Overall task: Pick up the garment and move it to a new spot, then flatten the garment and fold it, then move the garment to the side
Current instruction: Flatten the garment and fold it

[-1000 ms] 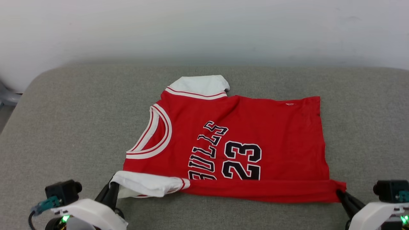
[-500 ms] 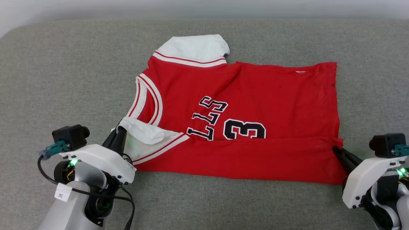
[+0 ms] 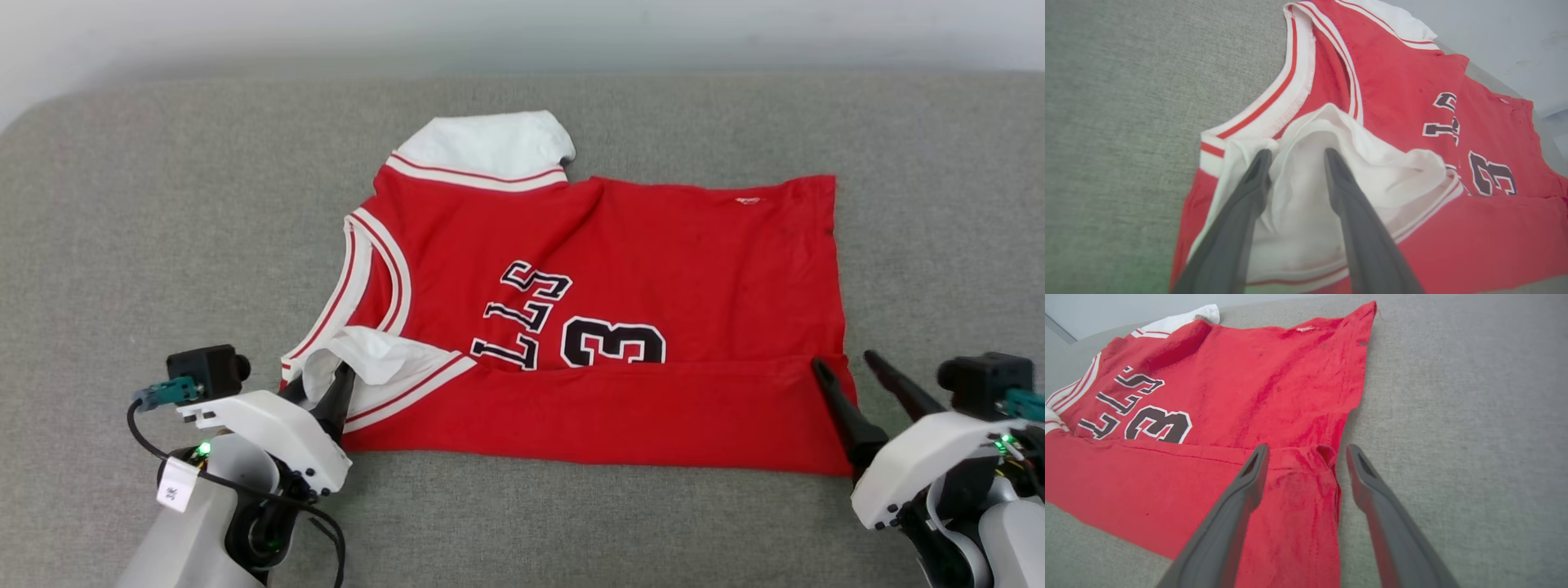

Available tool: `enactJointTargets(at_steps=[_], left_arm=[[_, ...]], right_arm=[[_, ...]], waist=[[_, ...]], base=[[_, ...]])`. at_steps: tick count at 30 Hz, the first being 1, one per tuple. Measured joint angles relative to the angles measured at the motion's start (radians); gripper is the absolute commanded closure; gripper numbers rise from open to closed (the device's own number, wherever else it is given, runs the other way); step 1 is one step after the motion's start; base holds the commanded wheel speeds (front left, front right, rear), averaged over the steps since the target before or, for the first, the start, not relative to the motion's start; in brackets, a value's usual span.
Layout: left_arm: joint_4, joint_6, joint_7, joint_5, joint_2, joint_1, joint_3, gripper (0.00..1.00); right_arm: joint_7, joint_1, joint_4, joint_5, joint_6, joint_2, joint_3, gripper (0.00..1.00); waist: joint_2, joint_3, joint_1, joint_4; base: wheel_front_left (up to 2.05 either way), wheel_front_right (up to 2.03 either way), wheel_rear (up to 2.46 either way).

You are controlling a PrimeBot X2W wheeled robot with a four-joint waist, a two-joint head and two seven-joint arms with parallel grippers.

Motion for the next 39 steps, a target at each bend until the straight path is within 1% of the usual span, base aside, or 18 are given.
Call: enactJointTargets(at_steps=[4, 7, 9, 13, 16, 20, 26, 29, 32, 36, 39], left_arm=[[0.018, -0.001, -0.044, 0.021, 0.015, 0.0, 0.004, 0.0], [0.023, 0.007, -0.07, 0.04, 0.031, 0.0, 0.008, 0.0], [0.021, 0.011, -0.07, 0.041, 0.039, 0.004, 0.01, 0.0], [0.004, 0.023, -0.041, 0.036, 0.069, 0.019, 0.017, 0.0], [-0.03, 0.039, 0.019, 0.02, 0.092, 0.022, 0.022, 0.0], [-0.107, 0.053, 0.149, -0.021, 0.133, 0.044, 0.02, 0.0], [-0.207, 0.092, 0.347, -0.085, 0.183, 0.096, 0.008, 0.0], [-0.242, 0.12, 0.445, -0.112, 0.202, 0.115, -0.008, 0.0], [-0.258, 0.163, 0.527, -0.128, 0.223, 0.125, -0.013, 0.0], [-0.257, 0.214, 0.57, -0.124, 0.253, 0.126, -0.009, 0.0], [-0.248, 0.227, 0.591, -0.131, 0.258, 0.124, -0.008, 0.0]], right_arm=[[-0.149, 0.018, -0.016, -0.03, 0.0, 0.019, -0.022, 0.0], [-0.22, 0.038, -0.036, -0.065, 0.0, 0.04, -0.038, 0.0], [-0.243, 0.056, -0.057, -0.084, 0.0, 0.052, -0.05, 0.0], [-0.245, 0.094, -0.1, -0.117, 0.0, 0.084, -0.071, 0.0], [-0.228, 0.125, -0.144, -0.136, 0.0, 0.106, -0.1, 0.0], [-0.207, 0.163, -0.194, -0.162, 0.0, 0.135, -0.125, 0.0], [-0.184, 0.185, -0.246, -0.184, 0.0, 0.158, -0.136, 0.0], [-0.172, 0.185, -0.277, -0.188, 0.0, 0.166, -0.137, 0.0], [-0.163, 0.185, -0.3, -0.188, 0.0, 0.171, -0.135, 0.0], [-0.158, 0.181, -0.319, -0.183, 0.0, 0.177, -0.121, 0.0], [-0.155, 0.169, -0.323, -0.172, 0.0, 0.182, -0.119, 0.0]], waist=[[0.0, -0.042, -0.0001, -0.003], [0.0, -0.076, -0.0001, -0.008], [0.0, -0.098, -0.0002, -0.012], [0.0, -0.139, -0.0003, -0.021], [0.0, -0.161, -0.0002, -0.027], [0.0, -0.182, -0.0003, -0.035], [0.0, -0.183, -0.0003, -0.049], [0.0, -0.175, -0.0002, -0.055], [0.0, -0.159, -0.0002, -0.062], [0.0, -0.13, -0.0001, -0.076], [0.0, -0.103, -0.0001, -0.089]], base=[[0.0, 0.0, 0.0], [0.0, 0.0, 0.0], [0.0, 0.0, 0.0], [0.0, 0.0, 0.0], [0.0, 0.0, 0.0], [0.0, 0.0, 0.0], [0.0, 0.0, 0.0], [0.0, 0.0, 0.0], [0.0, 0.0, 0.0], [0.0, 0.0, 0.0], [0.0, 0.0, 0.0]])
